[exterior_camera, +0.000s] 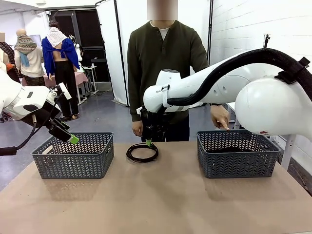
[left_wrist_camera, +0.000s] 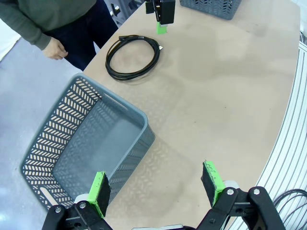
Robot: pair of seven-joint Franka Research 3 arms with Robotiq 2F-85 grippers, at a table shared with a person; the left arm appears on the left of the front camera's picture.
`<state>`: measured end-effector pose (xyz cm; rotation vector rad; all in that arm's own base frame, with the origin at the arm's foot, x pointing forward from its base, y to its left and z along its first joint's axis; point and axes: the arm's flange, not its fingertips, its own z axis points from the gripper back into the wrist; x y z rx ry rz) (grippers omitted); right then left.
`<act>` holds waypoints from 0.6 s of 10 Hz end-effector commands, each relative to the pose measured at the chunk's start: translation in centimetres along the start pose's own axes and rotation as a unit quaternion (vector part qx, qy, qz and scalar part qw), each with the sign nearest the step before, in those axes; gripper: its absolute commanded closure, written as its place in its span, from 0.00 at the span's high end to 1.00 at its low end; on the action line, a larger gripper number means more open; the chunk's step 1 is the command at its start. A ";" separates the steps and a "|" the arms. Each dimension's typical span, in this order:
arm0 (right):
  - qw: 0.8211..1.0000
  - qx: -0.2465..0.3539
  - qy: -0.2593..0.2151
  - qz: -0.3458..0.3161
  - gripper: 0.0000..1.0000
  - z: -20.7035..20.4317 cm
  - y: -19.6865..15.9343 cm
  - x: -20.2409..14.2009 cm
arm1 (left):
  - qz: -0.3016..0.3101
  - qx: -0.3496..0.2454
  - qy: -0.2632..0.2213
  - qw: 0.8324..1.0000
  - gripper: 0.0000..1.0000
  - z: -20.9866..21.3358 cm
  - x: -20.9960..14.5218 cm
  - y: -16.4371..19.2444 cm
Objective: Organize the cables according to human instructions.
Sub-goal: Pick up a bundle of cables and place it in the basket indicated by the human.
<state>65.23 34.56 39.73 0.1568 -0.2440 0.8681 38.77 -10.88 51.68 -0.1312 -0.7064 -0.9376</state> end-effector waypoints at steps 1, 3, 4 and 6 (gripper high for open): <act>1.000 -0.003 -0.002 0.001 1.00 0.3 0.0 -0.3 | -0.002 -0.006 -0.004 1.000 1.00 -0.1 -0.2 0.3; 1.000 -0.008 -0.003 -0.014 1.00 -0.1 -0.2 0.4 | -0.002 -0.006 -0.004 1.000 1.00 -0.1 -0.2 0.3; 0.999 -0.016 0.004 -0.031 1.00 -0.2 -0.6 0.8 | -0.002 -0.006 -0.004 1.000 1.00 -0.1 -0.2 0.3; 0.997 -0.028 0.002 -0.065 1.00 -0.6 -1.1 1.6 | -0.002 -0.006 -0.004 1.000 1.00 -0.1 -0.2 0.3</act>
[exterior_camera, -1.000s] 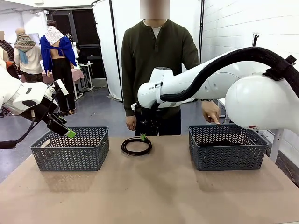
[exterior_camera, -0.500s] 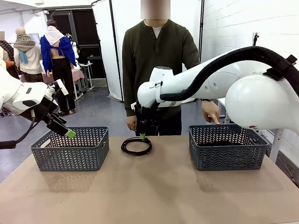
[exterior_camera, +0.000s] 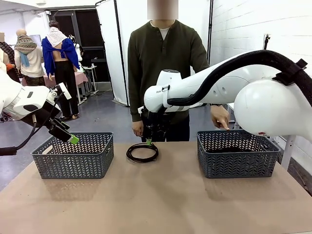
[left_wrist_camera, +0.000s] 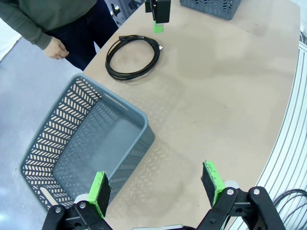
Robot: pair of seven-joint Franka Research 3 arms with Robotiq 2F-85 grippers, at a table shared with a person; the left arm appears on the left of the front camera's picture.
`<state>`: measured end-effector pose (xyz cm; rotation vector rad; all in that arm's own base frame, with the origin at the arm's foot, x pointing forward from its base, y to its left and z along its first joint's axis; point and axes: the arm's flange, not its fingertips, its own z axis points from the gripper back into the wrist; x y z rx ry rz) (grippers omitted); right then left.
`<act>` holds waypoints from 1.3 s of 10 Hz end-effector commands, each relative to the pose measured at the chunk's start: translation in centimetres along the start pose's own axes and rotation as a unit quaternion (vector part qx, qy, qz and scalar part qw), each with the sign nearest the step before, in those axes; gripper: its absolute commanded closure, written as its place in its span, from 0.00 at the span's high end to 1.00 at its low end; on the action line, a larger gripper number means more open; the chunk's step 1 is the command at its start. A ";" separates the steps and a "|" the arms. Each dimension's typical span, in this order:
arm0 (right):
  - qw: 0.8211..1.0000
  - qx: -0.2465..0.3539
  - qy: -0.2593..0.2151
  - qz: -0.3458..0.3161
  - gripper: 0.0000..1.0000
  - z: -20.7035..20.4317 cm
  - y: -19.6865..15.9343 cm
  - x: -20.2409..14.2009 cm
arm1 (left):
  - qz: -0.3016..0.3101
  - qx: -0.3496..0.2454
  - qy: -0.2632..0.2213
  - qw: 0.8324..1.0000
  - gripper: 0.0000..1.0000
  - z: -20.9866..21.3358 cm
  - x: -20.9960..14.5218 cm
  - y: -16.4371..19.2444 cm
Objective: Organize the cables according to human instructions.
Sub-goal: Pick up a bundle of cables and place it in the basket indicated by the human.
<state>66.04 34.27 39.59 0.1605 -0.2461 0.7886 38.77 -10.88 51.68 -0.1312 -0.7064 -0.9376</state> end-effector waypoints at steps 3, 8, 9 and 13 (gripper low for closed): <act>0.997 -0.040 0.010 -0.059 1.00 -1.5 -0.9 2.9 | -0.002 -0.006 -0.004 1.000 1.00 -0.1 -0.2 0.3; 0.994 -0.052 0.026 -0.088 1.00 -3.6 -2.9 4.1 | -0.002 -0.006 -0.004 1.000 1.00 -0.1 -0.2 0.3; 0.994 -0.058 0.026 -0.091 1.00 -3.9 -3.2 4.2 | -0.002 -0.006 -0.004 1.000 1.00 -0.1 -0.2 0.3; 0.992 -0.056 0.028 -0.112 1.00 -5.5 -4.4 4.3 | -0.002 -0.006 -0.004 1.000 1.00 -0.1 -0.2 0.3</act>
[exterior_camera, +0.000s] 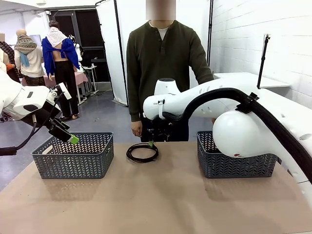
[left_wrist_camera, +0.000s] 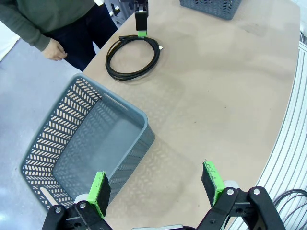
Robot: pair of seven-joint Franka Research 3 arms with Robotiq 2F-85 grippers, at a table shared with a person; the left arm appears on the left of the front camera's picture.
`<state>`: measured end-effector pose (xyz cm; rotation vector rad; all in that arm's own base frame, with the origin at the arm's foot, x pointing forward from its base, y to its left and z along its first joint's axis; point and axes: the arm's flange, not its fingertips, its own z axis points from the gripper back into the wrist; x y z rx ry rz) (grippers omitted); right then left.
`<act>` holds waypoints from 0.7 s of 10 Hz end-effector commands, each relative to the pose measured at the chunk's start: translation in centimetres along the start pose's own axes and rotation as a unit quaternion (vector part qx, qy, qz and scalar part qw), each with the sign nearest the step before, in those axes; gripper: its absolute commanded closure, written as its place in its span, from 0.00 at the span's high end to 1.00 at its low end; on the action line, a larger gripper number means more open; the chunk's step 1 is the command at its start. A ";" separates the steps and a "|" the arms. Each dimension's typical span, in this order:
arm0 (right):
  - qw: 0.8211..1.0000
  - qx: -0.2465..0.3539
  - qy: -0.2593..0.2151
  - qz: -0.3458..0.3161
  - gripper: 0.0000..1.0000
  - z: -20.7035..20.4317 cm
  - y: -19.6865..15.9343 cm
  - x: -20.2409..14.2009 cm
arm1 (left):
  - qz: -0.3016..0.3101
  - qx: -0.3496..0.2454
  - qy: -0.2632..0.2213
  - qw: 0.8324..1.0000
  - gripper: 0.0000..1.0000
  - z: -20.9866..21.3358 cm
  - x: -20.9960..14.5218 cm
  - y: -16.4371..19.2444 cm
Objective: Organize the cables according to human instructions.
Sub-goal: Pick up a bundle of cables and place it in the basket indicated by the human.
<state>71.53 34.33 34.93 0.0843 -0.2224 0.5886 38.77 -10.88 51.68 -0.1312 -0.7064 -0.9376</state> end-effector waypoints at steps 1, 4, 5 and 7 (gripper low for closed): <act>1.000 -0.013 0.010 -0.018 1.00 -0.5 0.0 2.0 | -0.002 -0.006 -0.004 1.000 1.00 -0.1 -0.2 0.3; 0.999 -0.020 0.011 -0.024 1.00 -1.4 -0.3 2.1 | -0.002 -0.006 -0.004 1.000 1.00 -0.1 -0.2 0.3; 0.999 -0.025 0.011 -0.026 1.00 -1.7 -0.3 2.1 | -0.002 -0.006 -0.004 1.000 1.00 -0.1 -0.2 0.3; 0.999 -0.031 0.009 -0.030 1.00 -2.2 -0.5 2.0 | -0.002 -0.006 -0.004 1.000 1.00 -0.1 -0.2 0.3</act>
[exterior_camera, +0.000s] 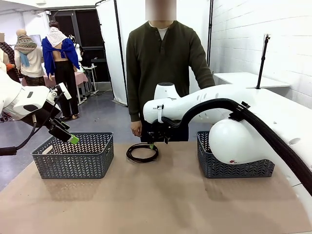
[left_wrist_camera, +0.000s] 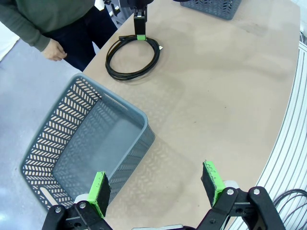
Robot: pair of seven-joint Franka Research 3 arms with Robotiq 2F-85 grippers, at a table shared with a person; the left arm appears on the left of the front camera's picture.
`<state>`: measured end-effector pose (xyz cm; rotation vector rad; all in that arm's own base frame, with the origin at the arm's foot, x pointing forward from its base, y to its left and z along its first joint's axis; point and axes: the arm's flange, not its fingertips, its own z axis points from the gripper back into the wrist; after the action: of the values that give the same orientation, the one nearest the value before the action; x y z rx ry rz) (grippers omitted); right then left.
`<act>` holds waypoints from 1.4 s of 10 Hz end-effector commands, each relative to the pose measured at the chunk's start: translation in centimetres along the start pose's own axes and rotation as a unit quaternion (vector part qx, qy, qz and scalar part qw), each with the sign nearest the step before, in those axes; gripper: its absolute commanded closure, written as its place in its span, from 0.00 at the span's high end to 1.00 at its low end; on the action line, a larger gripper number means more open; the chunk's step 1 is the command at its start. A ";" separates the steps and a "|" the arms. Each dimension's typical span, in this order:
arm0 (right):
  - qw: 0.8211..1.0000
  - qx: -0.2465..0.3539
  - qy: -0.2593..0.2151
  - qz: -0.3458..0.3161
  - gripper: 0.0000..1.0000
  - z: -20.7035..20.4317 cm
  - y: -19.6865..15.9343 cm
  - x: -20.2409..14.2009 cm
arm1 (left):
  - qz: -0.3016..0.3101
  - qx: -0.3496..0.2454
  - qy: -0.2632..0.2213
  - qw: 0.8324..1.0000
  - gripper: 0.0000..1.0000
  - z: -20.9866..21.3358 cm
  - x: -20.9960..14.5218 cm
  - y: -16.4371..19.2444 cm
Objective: Organize the cables according to human instructions.
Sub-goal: Pick up a bundle of cables and place it in the basket indicated by the human.
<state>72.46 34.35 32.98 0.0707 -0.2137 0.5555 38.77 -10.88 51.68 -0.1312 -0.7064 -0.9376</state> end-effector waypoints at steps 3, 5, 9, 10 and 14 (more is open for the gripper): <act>0.999 -0.028 -0.006 -0.023 1.00 -1.1 -0.2 1.8 | -0.002 -0.006 -0.004 1.000 1.00 -0.1 -0.2 0.3; 0.999 -0.032 -0.010 -0.030 1.00 -1.8 -0.4 1.8 | -0.002 -0.006 -0.004 1.000 1.00 -0.1 -0.2 0.3; 0.998 -0.042 -0.006 -0.036 1.00 -2.8 -0.4 1.8 | -0.002 -0.006 -0.004 1.000 1.00 -0.1 -0.2 0.3; 0.998 -0.049 -0.008 -0.040 1.00 -2.9 -0.5 1.9 | -0.002 -0.006 -0.004 1.000 1.00 -0.1 -0.2 0.3; 0.997 -0.056 -0.020 -0.039 1.00 -3.4 -0.5 1.9 | -0.002 -0.006 -0.004 1.000 1.00 -0.1 -0.2 0.3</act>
<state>73.69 34.42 30.05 0.0242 -0.2487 0.4905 38.77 -10.87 51.68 -0.1313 -0.7064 -0.9376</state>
